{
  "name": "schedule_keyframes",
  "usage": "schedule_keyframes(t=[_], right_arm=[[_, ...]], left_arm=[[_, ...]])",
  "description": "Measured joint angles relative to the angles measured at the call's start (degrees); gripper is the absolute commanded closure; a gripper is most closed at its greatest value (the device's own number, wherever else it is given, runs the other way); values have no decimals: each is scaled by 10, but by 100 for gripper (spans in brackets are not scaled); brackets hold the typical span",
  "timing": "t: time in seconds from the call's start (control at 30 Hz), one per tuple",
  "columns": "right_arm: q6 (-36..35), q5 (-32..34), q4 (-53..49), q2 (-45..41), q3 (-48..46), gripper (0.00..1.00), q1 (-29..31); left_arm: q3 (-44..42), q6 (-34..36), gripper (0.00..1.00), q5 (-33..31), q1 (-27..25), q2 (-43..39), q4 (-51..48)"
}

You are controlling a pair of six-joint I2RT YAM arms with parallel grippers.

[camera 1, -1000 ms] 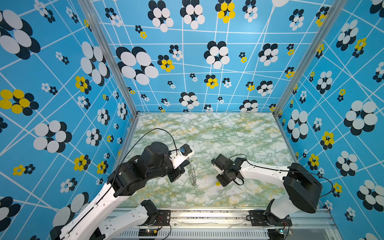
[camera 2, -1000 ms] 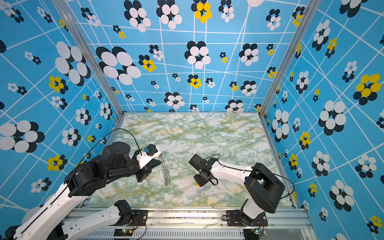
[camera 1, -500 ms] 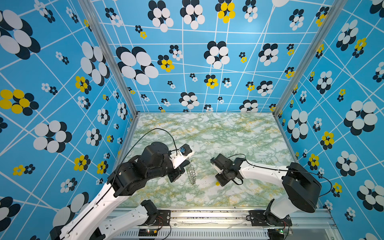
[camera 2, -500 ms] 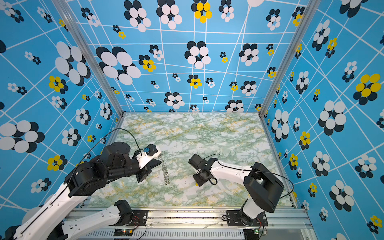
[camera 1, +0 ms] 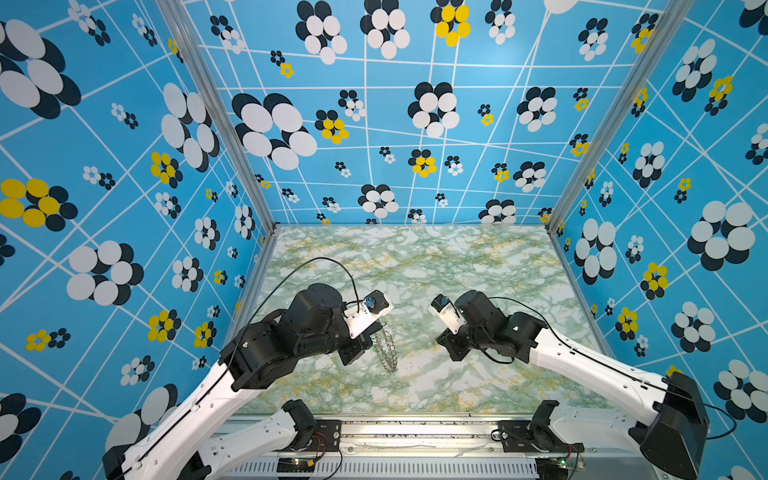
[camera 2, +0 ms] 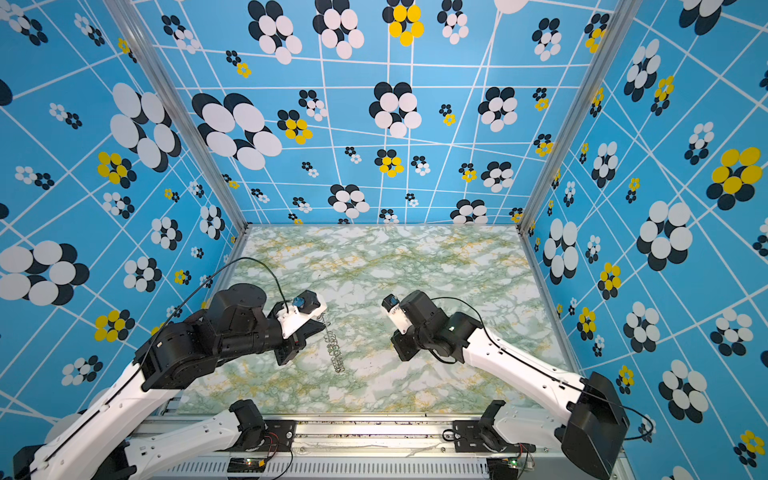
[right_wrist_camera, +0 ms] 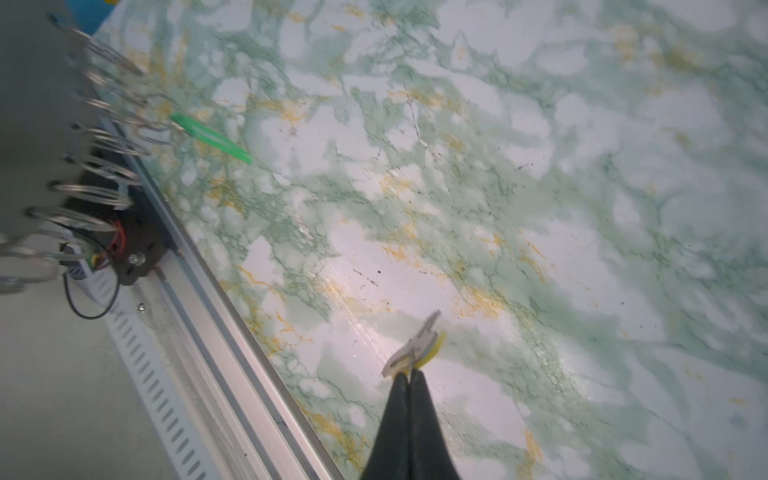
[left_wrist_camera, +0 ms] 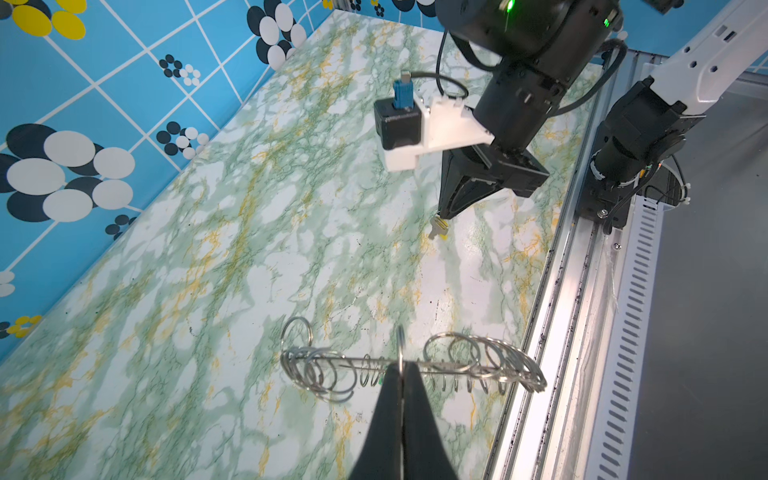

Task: Put the keys on the keyring

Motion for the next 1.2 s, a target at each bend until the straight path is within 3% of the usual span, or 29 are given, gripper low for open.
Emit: schedule_keyframes(t=[0.33,0.7,0.83,1.2], right_arm=[[-55,-56,-80,-81,116,100,0],[-111,-80,-164,-87,195,100,0],[-137,-102,-181,-75,238,100,0],[-184,-113,-162,-116,223,100,35]], left_arm=[[68,50,100,-25,-46,77,14],[103,84,100,-28,-81,123,20],[111,96,100,-8,-85,130,27],[107,110,100,99,-85,113,78]])
